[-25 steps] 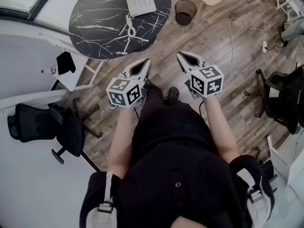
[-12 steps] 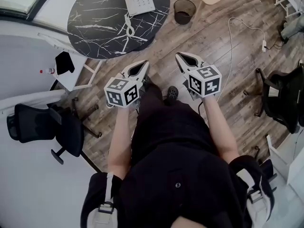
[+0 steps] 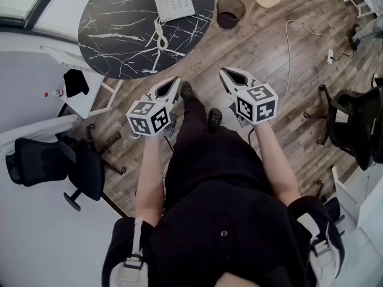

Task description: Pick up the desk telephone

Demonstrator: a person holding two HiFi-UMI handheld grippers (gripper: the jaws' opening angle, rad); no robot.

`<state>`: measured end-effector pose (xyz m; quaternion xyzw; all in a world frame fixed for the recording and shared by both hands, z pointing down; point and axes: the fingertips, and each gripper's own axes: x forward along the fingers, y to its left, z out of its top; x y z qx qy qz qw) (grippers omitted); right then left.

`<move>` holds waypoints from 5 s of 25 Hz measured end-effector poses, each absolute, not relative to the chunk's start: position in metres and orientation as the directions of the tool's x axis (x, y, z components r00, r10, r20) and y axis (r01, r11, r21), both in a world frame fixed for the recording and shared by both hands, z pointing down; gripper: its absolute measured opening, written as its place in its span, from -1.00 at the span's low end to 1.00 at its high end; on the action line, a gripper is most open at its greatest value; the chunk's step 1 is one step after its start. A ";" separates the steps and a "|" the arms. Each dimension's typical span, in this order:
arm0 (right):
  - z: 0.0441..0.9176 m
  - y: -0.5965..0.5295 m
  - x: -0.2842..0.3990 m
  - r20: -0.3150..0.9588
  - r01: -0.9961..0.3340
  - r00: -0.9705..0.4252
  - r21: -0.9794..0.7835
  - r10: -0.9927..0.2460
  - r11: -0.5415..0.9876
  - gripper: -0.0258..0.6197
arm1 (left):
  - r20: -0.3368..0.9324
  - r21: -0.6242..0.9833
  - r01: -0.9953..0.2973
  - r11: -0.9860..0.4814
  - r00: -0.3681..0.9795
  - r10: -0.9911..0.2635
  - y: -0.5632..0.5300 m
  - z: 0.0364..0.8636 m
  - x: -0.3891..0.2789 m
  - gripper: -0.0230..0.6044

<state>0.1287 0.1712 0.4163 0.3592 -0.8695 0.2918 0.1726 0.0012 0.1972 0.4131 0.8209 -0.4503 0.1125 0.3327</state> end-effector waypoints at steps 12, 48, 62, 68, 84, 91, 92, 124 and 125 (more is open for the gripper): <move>0.432 0.089 0.105 0.571 -0.763 -0.642 -0.414 -0.512 0.496 -0.83 | 0.491 0.504 -0.782 -0.367 0.609 -0.623 0.105 0.431 -0.036 -0.88; 0.505 -0.045 0.015 0.713 -0.760 -0.626 -0.468 -0.315 0.451 -0.47 | 0.568 0.585 -0.768 -0.260 0.617 -0.544 -0.020 0.490 -0.111 -0.70; 0.564 -0.141 0.003 0.735 -0.715 -0.654 -0.521 -0.181 0.465 -0.20 | 0.667 0.563 -0.820 -0.101 0.523 -0.531 -0.110 0.546 -0.118 -0.31; 0.586 -0.172 0.004 0.754 -0.718 -0.638 -0.509 -0.156 0.474 -0.13 | 0.686 0.548 -0.832 -0.084 0.505 -0.524 -0.136 0.564 -0.121 -0.05; 0.614 -0.195 -0.015 0.731 -0.677 -0.678 -0.576 -0.082 0.458 0.01 | 0.648 0.612 -0.778 -0.145 0.598 -0.472 -0.183 0.589 -0.106 0.24; 0.621 -0.196 -0.021 0.735 -0.682 -0.674 -0.580 -0.074 0.445 0.02 | 0.649 0.620 -0.770 -0.147 0.610 -0.454 -0.191 0.601 -0.106 0.25; 0.621 -0.196 -0.021 0.736 -0.682 -0.673 -0.581 -0.070 0.444 0.02 | 0.646 0.626 -0.766 -0.147 0.615 -0.452 -0.192 0.601 -0.105 0.26; 0.587 -0.174 -0.037 0.743 -0.679 -0.665 -0.565 -0.069 0.469 0.05 | 0.545 0.718 -0.689 -0.099 0.645 -0.535 -0.159 0.567 -0.118 0.32; 0.581 -0.169 -0.039 0.744 -0.680 -0.664 -0.559 -0.076 0.475 0.05 | 0.539 0.720 -0.686 -0.100 0.645 -0.543 -0.154 0.562 -0.120 0.32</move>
